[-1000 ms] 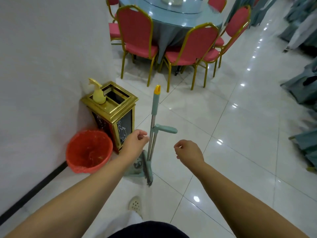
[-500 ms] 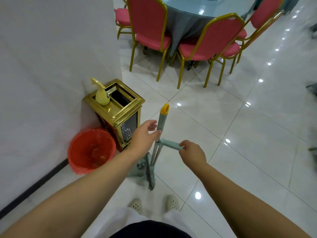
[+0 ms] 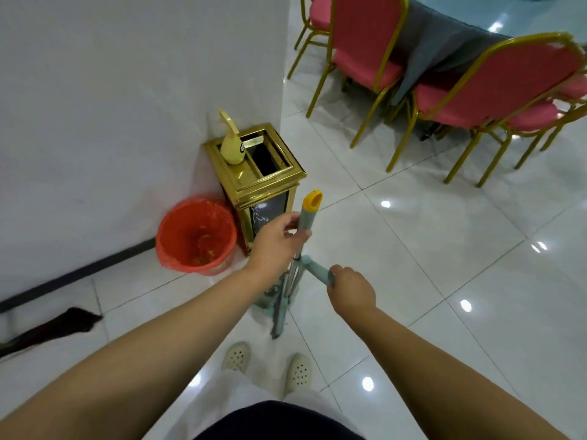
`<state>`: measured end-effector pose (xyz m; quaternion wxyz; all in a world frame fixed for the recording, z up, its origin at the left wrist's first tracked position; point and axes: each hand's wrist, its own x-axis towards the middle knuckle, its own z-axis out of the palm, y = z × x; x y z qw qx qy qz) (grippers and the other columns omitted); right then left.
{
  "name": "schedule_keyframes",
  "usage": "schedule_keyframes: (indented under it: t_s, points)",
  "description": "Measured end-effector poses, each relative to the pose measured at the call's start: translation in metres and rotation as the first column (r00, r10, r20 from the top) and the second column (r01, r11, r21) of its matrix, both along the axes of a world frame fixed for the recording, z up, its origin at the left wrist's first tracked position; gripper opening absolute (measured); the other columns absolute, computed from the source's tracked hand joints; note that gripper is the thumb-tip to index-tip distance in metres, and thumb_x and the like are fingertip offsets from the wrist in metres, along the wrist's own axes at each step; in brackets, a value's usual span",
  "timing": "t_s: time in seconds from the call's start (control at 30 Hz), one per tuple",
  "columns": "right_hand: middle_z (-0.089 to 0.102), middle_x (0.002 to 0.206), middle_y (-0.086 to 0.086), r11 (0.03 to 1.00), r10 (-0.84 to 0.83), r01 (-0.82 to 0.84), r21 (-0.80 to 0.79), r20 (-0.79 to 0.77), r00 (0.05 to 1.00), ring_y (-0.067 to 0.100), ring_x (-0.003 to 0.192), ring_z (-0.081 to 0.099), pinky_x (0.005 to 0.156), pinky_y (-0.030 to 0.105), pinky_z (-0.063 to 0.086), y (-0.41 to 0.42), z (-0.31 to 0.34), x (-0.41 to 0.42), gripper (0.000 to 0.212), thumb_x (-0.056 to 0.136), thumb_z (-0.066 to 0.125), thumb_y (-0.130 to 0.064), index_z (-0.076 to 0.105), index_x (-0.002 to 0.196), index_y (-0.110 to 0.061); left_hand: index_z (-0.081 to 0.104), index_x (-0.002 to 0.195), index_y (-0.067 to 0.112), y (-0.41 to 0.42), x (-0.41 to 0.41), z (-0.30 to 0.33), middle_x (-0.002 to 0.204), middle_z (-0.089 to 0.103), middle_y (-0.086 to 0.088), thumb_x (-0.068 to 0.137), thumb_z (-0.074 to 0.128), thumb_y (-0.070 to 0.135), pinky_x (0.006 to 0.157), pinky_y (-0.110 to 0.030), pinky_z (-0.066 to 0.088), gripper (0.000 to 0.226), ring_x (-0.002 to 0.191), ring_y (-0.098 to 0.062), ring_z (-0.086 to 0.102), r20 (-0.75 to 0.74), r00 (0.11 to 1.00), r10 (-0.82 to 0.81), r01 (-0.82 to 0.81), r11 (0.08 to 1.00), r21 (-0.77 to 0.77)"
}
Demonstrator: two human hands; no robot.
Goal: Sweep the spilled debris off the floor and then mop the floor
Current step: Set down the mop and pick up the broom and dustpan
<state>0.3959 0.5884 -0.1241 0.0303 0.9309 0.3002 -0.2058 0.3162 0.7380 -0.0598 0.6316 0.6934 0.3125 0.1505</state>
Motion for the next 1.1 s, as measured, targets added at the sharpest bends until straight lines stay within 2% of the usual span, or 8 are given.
schedule_keyframes:
  t_s: [0.27,0.5,0.6,0.73,0.83,0.9,0.97,1.1]
  points:
    - [0.056,0.081,-0.001,0.986,0.163,-0.162,0.030,-0.069,0.984,0.017,0.067,0.051,0.052,0.023,0.036,-0.018,-0.013,0.009,0.019,0.092,0.053,-0.031,0.057,0.101,-0.015,0.059,0.118,0.013,-0.034,-0.010,-0.006,0.103,0.065,0.003,0.092,0.061,0.025,0.079,-0.019,0.044,0.029,0.095,-0.012,0.060,0.017,0.999,0.035,-0.035,0.999,0.027]
    - [0.051,0.071,-0.005,0.968,0.248,-0.240,0.074,-0.131,0.960,0.016,0.060,0.050,0.042,0.020,0.026,-0.010,-0.017,0.003,0.019,0.088,0.056,-0.039,0.052,0.088,-0.020,0.059,0.110,0.023,-0.038,-0.036,-0.006,0.095,0.062,0.008,0.089,0.060,0.025,0.084,-0.034,0.049,0.021,0.092,-0.015,0.059,0.064,0.986,0.152,-0.152,0.988,0.009]
    - [0.049,0.065,-0.008,0.966,0.252,-0.240,0.096,-0.148,0.956,0.012,0.055,0.047,0.042,0.020,0.025,-0.002,-0.015,-0.005,0.021,0.086,0.057,-0.044,0.051,0.086,-0.024,0.059,0.109,0.026,-0.035,-0.054,-0.003,0.096,0.063,0.010,0.090,0.059,0.023,0.087,-0.040,0.050,0.019,0.095,-0.021,0.061,0.091,0.980,0.178,-0.182,0.983,0.037]
    - [0.048,0.063,-0.011,0.955,0.290,-0.278,0.100,-0.135,0.948,0.008,0.053,0.047,0.042,0.019,0.027,0.013,-0.012,-0.023,0.024,0.085,0.056,-0.048,0.055,0.090,-0.025,0.060,0.108,0.032,-0.025,-0.079,0.002,0.097,0.063,0.009,0.092,0.057,0.013,0.088,-0.037,0.050,0.024,0.095,-0.011,0.060,0.163,0.959,0.231,-0.239,0.970,0.034]
    - [0.047,0.061,-0.013,0.947,0.316,-0.306,0.101,-0.107,0.943,0.002,0.051,0.044,0.042,0.017,0.026,0.027,-0.009,-0.039,0.023,0.085,0.056,-0.051,0.051,0.085,-0.029,0.062,0.115,0.014,-0.012,-0.099,0.001,0.103,0.064,-0.001,0.092,0.058,0.007,0.091,-0.034,0.051,0.025,0.100,-0.016,0.061,0.182,0.947,0.264,-0.270,0.963,0.007]
    - [0.046,0.061,-0.014,0.941,0.332,-0.323,0.100,-0.090,0.939,0.001,0.050,0.043,0.042,0.016,0.026,0.038,-0.005,-0.052,0.023,0.085,0.056,-0.052,0.052,0.085,-0.029,0.060,0.119,0.009,-0.002,-0.115,0.003,0.102,0.064,0.004,0.092,0.058,0.006,0.088,-0.025,0.051,0.028,0.097,-0.007,0.061,0.198,0.939,0.281,-0.285,0.958,-0.009]
    - [0.046,0.061,-0.014,0.937,0.345,-0.338,0.091,-0.076,0.936,0.001,0.050,0.043,0.043,0.016,0.028,0.053,-0.002,-0.073,0.023,0.086,0.056,-0.051,0.054,0.086,-0.029,0.060,0.117,0.015,0.012,-0.137,0.005,0.098,0.064,0.013,0.092,0.058,0.006,0.086,-0.017,0.050,0.027,0.093,0.003,0.060,0.203,0.934,0.293,-0.295,0.955,-0.022]
    - [0.051,0.064,-0.013,0.933,0.358,-0.353,0.076,-0.076,0.931,0.003,0.051,0.046,0.044,0.016,0.031,0.086,0.005,-0.114,0.022,0.087,0.055,-0.050,0.058,0.088,-0.029,0.062,0.110,0.022,0.047,-0.184,0.013,0.090,0.063,0.017,0.091,0.059,0.008,0.085,-0.024,0.052,0.023,0.090,-0.002,0.060,0.194,0.940,0.282,-0.279,0.959,-0.044]
